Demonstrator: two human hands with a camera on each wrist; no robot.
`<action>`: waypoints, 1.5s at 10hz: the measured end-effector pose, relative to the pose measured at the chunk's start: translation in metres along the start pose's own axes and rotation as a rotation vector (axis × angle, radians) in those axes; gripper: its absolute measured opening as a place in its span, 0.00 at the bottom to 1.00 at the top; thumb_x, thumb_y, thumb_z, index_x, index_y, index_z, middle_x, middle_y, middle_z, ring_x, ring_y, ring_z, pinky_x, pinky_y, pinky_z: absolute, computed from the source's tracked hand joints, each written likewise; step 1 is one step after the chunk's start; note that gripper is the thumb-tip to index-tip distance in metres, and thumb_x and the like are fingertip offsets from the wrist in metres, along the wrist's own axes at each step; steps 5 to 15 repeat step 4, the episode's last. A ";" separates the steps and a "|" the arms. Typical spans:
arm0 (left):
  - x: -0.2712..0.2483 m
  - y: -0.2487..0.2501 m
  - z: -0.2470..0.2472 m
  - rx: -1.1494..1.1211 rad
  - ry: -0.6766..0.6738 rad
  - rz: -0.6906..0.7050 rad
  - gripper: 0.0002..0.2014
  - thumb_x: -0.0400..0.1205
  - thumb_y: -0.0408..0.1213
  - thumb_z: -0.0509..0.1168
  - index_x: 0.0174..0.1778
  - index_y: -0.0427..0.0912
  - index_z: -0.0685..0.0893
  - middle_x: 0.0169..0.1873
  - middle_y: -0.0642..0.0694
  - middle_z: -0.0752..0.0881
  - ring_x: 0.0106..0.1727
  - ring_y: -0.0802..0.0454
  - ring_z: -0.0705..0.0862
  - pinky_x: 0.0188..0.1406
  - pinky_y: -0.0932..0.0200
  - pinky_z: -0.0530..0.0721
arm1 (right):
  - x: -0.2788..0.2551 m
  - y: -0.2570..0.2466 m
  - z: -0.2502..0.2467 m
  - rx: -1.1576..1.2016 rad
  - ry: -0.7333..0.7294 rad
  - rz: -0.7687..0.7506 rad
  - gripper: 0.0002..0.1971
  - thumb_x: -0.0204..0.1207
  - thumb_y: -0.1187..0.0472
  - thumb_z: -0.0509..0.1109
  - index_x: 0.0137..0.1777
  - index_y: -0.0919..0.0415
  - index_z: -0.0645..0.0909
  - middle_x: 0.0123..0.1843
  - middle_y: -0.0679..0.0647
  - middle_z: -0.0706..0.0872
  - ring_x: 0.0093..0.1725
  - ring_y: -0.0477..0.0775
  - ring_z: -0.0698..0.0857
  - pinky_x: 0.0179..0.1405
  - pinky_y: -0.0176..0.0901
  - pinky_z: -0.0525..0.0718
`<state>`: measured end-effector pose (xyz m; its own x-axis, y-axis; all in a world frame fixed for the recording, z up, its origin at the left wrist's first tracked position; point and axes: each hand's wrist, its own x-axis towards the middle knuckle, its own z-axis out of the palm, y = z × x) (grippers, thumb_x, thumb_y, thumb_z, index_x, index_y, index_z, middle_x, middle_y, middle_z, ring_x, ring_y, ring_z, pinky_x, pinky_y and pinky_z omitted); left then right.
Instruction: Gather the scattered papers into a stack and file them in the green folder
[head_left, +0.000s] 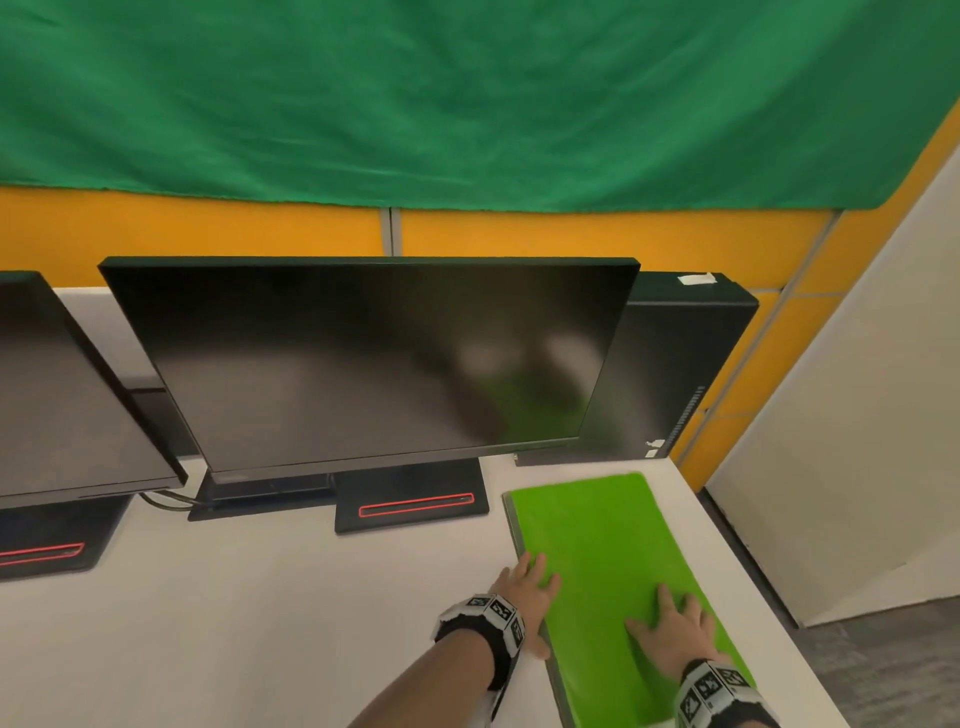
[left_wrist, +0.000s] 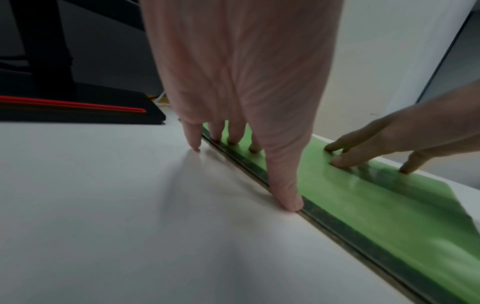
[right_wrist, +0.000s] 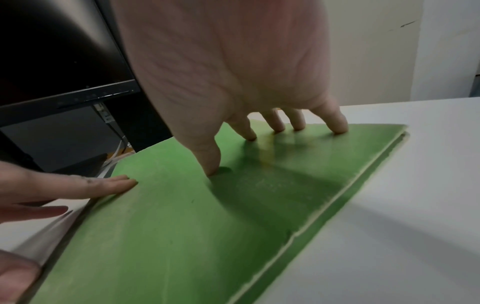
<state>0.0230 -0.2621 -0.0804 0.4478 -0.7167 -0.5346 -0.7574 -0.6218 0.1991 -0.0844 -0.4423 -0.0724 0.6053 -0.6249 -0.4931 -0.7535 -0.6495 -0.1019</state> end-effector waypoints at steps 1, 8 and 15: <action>0.003 -0.011 -0.004 -0.034 0.008 -0.019 0.48 0.77 0.48 0.70 0.85 0.44 0.45 0.85 0.39 0.40 0.84 0.36 0.38 0.79 0.28 0.49 | 0.000 -0.008 -0.003 -0.013 -0.010 0.014 0.44 0.75 0.33 0.57 0.84 0.48 0.42 0.86 0.58 0.44 0.84 0.65 0.47 0.77 0.72 0.59; -0.036 -0.027 -0.023 -0.168 0.179 -0.053 0.33 0.82 0.46 0.63 0.82 0.44 0.61 0.84 0.36 0.55 0.84 0.36 0.54 0.80 0.39 0.60 | -0.016 -0.027 -0.007 -0.029 0.032 -0.016 0.42 0.76 0.34 0.57 0.84 0.47 0.43 0.86 0.58 0.46 0.84 0.65 0.52 0.76 0.73 0.61; -0.036 -0.027 -0.023 -0.168 0.179 -0.053 0.33 0.82 0.46 0.63 0.82 0.44 0.61 0.84 0.36 0.55 0.84 0.36 0.54 0.80 0.39 0.60 | -0.016 -0.027 -0.007 -0.029 0.032 -0.016 0.42 0.76 0.34 0.57 0.84 0.47 0.43 0.86 0.58 0.46 0.84 0.65 0.52 0.76 0.73 0.61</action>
